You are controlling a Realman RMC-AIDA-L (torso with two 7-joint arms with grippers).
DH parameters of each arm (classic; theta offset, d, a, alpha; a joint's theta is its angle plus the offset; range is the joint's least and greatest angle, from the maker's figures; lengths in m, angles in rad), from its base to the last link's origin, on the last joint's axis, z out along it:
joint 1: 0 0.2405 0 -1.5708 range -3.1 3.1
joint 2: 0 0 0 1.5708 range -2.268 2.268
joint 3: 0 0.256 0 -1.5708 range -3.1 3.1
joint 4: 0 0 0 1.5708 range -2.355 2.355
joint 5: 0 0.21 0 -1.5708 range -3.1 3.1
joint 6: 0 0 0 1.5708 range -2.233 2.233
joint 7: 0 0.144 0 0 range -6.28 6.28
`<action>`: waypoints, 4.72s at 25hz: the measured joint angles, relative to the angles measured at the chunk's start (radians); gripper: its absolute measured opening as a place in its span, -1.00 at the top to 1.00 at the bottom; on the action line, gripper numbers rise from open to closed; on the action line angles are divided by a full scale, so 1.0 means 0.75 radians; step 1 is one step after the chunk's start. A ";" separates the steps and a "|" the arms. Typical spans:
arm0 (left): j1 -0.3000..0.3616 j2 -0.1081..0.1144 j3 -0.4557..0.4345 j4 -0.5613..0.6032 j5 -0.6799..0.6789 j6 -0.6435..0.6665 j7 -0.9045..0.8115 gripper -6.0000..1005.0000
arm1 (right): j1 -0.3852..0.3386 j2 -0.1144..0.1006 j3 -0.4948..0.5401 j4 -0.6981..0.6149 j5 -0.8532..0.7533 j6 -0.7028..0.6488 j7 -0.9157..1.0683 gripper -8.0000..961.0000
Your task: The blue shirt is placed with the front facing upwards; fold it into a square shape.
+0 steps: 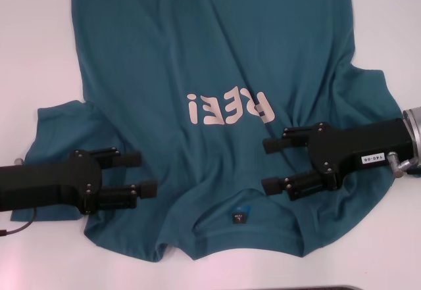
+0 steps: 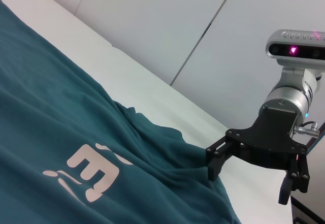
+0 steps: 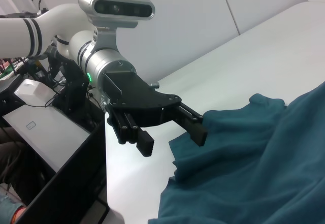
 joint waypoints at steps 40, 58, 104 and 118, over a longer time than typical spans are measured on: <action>0.030 0.188 -0.425 0.210 0.007 -0.192 -1.145 -0.62 | -0.100 -0.091 0.431 0.034 0.186 0.022 0.820 -0.96; 0.042 0.205 -0.427 0.196 0.135 -0.335 -1.114 -0.62 | -0.110 -0.098 0.438 0.035 0.186 0.027 0.811 -0.96; -0.017 0.183 -0.274 0.199 0.160 -0.317 -1.089 0.10 | -0.112 -0.098 0.438 0.035 0.192 0.019 0.807 -0.96; -0.061 0.214 -0.251 0.031 0.284 -0.250 -1.080 0.98 | -0.118 -0.102 0.438 0.035 0.192 0.019 0.807 -0.96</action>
